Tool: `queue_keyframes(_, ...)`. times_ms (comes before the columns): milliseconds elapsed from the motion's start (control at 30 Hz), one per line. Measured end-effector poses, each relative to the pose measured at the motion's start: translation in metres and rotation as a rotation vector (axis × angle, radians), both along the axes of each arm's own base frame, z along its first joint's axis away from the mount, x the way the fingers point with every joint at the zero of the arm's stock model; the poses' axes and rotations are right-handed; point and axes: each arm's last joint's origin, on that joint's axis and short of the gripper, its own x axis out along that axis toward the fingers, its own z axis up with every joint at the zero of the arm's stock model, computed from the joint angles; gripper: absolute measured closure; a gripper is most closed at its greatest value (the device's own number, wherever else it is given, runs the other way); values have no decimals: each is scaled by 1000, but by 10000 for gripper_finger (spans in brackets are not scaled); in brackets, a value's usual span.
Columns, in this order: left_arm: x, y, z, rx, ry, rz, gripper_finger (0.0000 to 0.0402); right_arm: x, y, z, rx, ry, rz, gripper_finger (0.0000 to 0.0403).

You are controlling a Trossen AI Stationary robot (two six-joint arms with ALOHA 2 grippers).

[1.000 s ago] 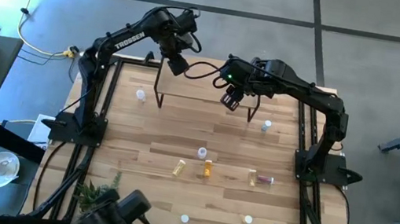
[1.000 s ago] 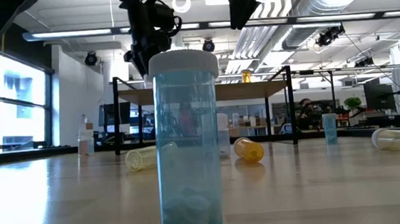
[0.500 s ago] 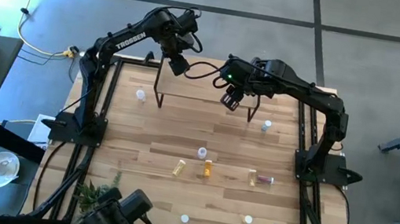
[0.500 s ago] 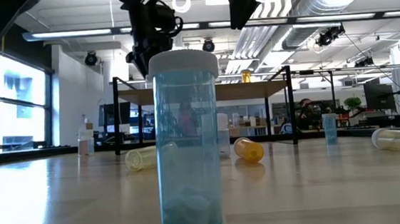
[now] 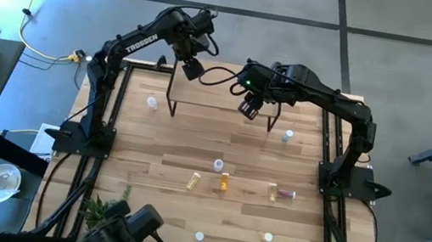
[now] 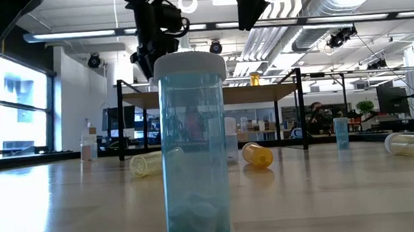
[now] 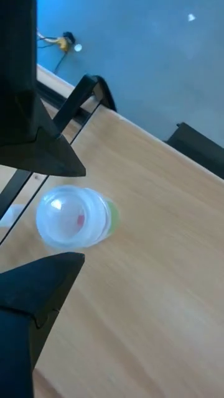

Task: Pick and place medicine bottles onto shelf by color
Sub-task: Put the bottom left transparent pill bottle on the shelf, then put the bottom left blue pill bottle on the shelf

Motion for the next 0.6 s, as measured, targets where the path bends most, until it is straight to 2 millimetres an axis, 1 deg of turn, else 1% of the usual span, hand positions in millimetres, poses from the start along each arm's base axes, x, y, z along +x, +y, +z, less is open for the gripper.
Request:
queue_keyframes(167,1,-3,18,14,-62,-26,200,0,0,0,0,1,0,220)
queue_keyframes(400,-4,-10,47,51,-136,-47,200,0,1,0,4,5,10,220)
queue_keyframes(600,-17,-26,77,101,-230,-86,200,-1,4,-1,3,34,34,220)
